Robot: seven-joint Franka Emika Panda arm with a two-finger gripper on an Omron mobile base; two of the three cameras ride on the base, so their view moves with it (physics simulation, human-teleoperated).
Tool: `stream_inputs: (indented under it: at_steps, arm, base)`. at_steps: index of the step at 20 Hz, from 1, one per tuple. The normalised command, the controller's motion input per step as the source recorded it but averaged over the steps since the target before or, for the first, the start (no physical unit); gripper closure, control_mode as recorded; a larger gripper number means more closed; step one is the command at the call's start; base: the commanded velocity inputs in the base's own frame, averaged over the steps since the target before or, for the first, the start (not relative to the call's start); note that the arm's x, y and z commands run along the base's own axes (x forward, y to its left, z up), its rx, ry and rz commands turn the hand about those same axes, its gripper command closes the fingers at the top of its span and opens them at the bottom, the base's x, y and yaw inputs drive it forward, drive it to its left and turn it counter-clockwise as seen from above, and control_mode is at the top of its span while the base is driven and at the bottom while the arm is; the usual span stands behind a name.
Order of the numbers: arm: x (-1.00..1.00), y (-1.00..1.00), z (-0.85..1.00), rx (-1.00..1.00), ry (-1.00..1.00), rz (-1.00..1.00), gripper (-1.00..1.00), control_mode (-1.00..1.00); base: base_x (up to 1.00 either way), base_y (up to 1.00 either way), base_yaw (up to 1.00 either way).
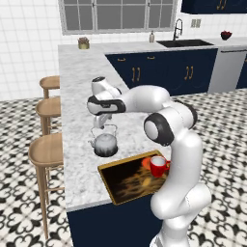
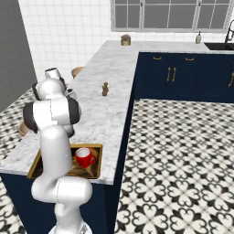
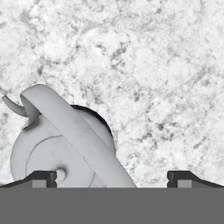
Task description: Pick the kettle from the counter and place it on the tray. Then pick the mug from the cabinet and place it on the tray. Then close the cabinet doors.
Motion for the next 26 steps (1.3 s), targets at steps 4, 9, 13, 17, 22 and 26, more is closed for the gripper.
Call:
stream_inputs:
  at_steps: [4, 9, 13, 17, 22, 26]
  arm:
    - [-0.01, 0.00, -0.05, 0.00, -0.06, 0.00, -1.00, -1.00]
    - [0.20, 0.00, -0.13, 0.00, 0.00, 0.00, -1.00, -1.00]
    - [0.13, 0.00, -0.20, 0.00, 0.00, 0.00, -1.00, -1.00]
    - [-0.03, 0.00, -0.25, 0.00, 0.00, 0.00, -1.00, -1.00]
    - [-0.15, 0.00, -0.26, 0.00, 0.01, 0.00, -1.00, -1.00]
    - [-0.18, 0.03, -0.18, 0.00, 0.00, 0.00, 1.00, -1.00]
  base:
    - [0.00, 0.00, 0.00]
    - [0.00, 0.00, 0.00]
    - [0.00, 0.00, 0.00]
    - [0.00, 0.00, 0.00]
    - [0.00, 0.00, 0.00]
    - [0.00, 0.00, 0.00]
